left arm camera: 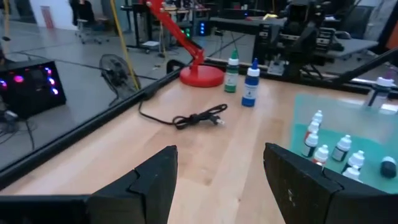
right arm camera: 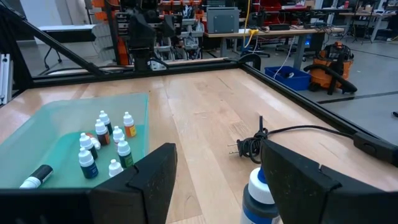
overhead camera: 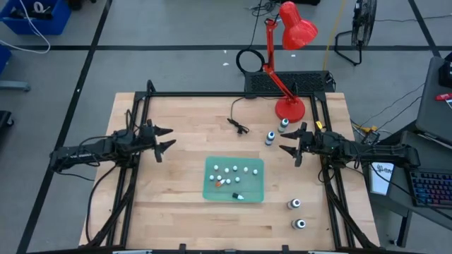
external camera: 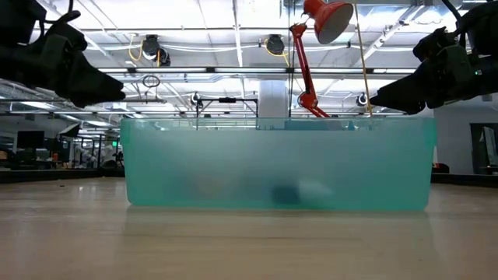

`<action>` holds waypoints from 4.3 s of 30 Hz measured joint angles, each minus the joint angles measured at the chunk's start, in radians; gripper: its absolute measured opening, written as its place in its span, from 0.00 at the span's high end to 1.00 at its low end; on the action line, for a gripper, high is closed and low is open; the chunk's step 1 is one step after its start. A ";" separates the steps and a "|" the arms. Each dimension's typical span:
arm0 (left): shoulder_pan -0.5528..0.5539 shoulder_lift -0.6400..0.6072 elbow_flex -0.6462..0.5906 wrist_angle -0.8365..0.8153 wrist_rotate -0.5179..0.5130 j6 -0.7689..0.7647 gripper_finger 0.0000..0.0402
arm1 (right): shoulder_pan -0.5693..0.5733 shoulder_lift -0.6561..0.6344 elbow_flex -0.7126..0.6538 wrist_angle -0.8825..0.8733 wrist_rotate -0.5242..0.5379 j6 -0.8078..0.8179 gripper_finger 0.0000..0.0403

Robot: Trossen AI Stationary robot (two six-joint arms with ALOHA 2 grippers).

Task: Pick & Place food coloring
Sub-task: Put the big green food coloring bottle into the light blue bin

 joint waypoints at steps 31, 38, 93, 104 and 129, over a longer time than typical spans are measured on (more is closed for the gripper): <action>-0.002 -0.041 0.001 -0.042 -0.114 -0.023 0.40 | 0.000 0.000 0.000 0.136 0.000 0.288 0.45; -0.002 -0.041 0.001 -0.041 -0.114 -0.024 0.40 | 0.000 0.002 0.000 0.134 0.149 0.356 0.45; -0.002 -0.041 0.001 -0.041 -0.114 -0.024 0.40 | -0.623 1.180 0.899 -0.975 -0.232 0.171 0.45; -0.002 -0.041 0.001 -0.041 -0.114 -0.024 0.40 | -0.602 1.122 0.895 -1.206 -0.213 0.277 0.45; -0.002 -0.041 0.001 -0.041 -0.114 -0.024 0.40 | -0.485 1.113 0.591 -1.062 -0.207 0.492 0.45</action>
